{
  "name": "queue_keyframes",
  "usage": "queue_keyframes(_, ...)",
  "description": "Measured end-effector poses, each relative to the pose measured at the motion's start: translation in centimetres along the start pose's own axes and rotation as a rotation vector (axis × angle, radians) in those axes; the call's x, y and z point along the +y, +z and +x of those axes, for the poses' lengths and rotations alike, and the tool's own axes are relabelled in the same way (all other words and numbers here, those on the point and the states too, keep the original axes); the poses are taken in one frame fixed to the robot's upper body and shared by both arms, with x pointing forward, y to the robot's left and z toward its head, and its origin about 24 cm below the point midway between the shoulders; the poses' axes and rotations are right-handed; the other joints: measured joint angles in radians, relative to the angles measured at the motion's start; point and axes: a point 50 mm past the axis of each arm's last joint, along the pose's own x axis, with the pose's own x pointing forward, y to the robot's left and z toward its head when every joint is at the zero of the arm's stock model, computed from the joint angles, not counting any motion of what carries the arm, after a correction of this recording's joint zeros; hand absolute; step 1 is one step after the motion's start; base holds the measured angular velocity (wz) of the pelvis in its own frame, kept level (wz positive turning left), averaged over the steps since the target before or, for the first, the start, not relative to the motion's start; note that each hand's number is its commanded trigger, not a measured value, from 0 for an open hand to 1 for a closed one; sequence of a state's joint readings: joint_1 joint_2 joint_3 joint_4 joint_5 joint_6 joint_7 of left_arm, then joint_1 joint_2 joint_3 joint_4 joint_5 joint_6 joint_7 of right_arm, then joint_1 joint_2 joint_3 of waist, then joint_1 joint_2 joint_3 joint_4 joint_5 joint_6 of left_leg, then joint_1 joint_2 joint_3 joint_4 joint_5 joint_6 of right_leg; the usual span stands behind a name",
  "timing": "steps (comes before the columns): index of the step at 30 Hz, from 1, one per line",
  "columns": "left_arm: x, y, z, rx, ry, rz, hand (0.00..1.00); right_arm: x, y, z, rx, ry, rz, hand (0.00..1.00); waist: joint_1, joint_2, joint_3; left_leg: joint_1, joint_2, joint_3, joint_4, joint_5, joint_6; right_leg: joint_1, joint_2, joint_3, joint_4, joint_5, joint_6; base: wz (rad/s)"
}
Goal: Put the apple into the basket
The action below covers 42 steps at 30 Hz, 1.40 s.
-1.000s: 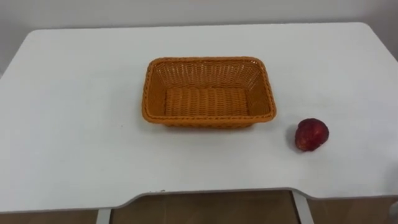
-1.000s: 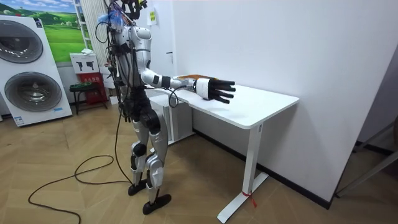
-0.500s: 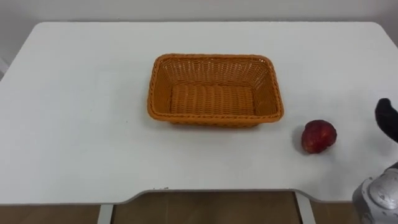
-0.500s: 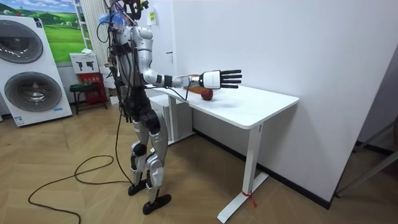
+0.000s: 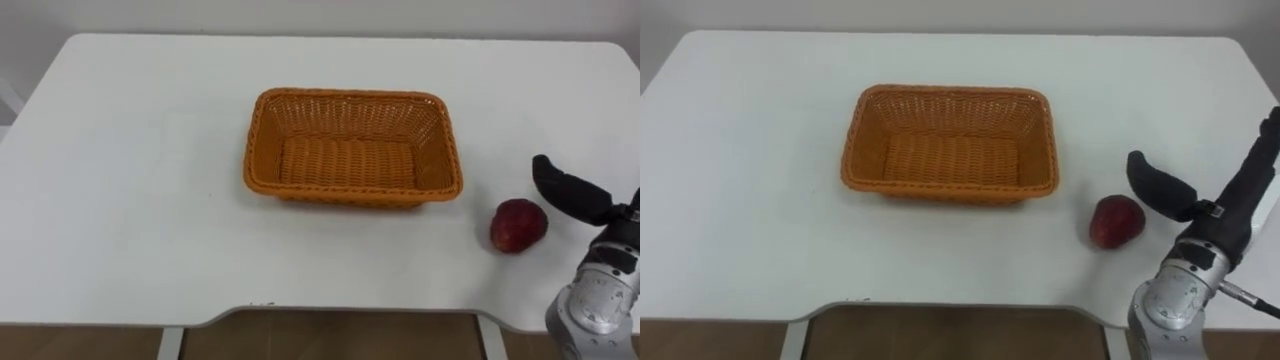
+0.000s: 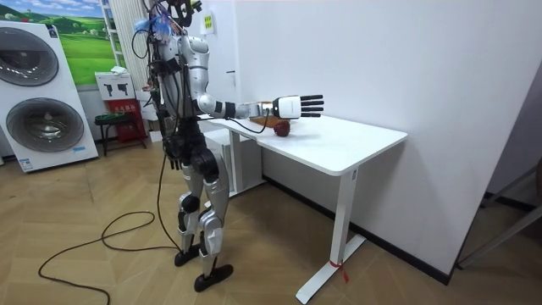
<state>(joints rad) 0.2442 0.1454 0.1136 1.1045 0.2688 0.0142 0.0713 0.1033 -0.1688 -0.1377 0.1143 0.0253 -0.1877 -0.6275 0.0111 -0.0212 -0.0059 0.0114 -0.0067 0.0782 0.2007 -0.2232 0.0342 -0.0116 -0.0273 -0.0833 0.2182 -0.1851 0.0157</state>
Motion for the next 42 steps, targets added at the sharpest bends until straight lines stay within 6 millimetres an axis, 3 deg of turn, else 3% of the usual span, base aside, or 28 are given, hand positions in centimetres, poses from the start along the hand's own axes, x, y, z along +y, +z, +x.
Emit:
queue_keyframes(14,-0.3,-0.5,-0.1,0.019,-0.045,0.002,0.0,0.5,0.0,-0.2,-0.013,0.067,-0.028,0.0,-0.003,-0.001,0.0028,0.0,0.001,-0.001,-0.003,0.0,0.0,0.003,0.0,-0.005,-0.001,0.001,-0.002,0.0)
queue_keyframes(21,-0.4,-0.1,0.0,0.01,-0.043,0.012,0.0,2.1,-3.7,-2.3,0.118,0.27,-0.156,0.0,-0.001,-0.013,0.0059,0.003,0.0,-0.001,-0.002,0.0,0.0,0.013,-0.001,-0.004,-0.016,0.002,-0.002,0.0)
queue_keyframes(35,-0.4,-0.3,0.0,0.013,-0.04,0.016,0.0,1.9,-4.8,-3.9,0.134,0.412,-0.25,0.0,-0.004,-0.013,0.0057,0.017,0.001,-0.002,-0.01,0.0,0.0,0.03,0.001,-0.006,-0.031,0.005,-0.003,0.0)
queue_keyframes(36,-0.4,-0.3,0.0,0.013,-0.04,0.017,0.0,1.9,-5.0,-4.0,0.138,0.413,-0.254,0.28,-0.004,-0.013,0.0053,0.017,0.001,-0.002,-0.01,0.0,0.0,0.03,0.001,-0.005,-0.031,0.006,-0.003,0.0)
queue_keyframes(37,-0.4,-0.3,0.0,0.013,-0.04,0.017,0.0,1.8,-5.0,-4.0,0.139,0.414,-0.256,0.74,-0.004,-0.013,0.0051,0.018,0.0,-0.002,-0.01,0.0,0.0,0.03,0.001,-0.005,-0.031,0.006,-0.003,0.0)
queue_keyframes(38,-0.4,-0.2,0.0,0.012,-0.04,0.017,0.0,1.8,-5.0,-4.0,0.135,0.417,-0.265,0.96,-0.004,-0.013,0.0048,0.018,0.0,-0.002,-0.01,0.0,0.0,0.03,0.001,-0.005,-0.031,0.006,-0.003,0.0)
queue_keyframes(42,-0.3,-0.2,0.0,0.01,-0.039,0.018,0.0,1.8,-5.2,-4.1,0.124,0.42,-0.29,1.0,-0.005,-0.011,0.0024,0.019,0.0,-0.002,-0.009,0.0,0.0,0.029,0.001,-0.004,-0.032,0.006,-0.003,0.0)
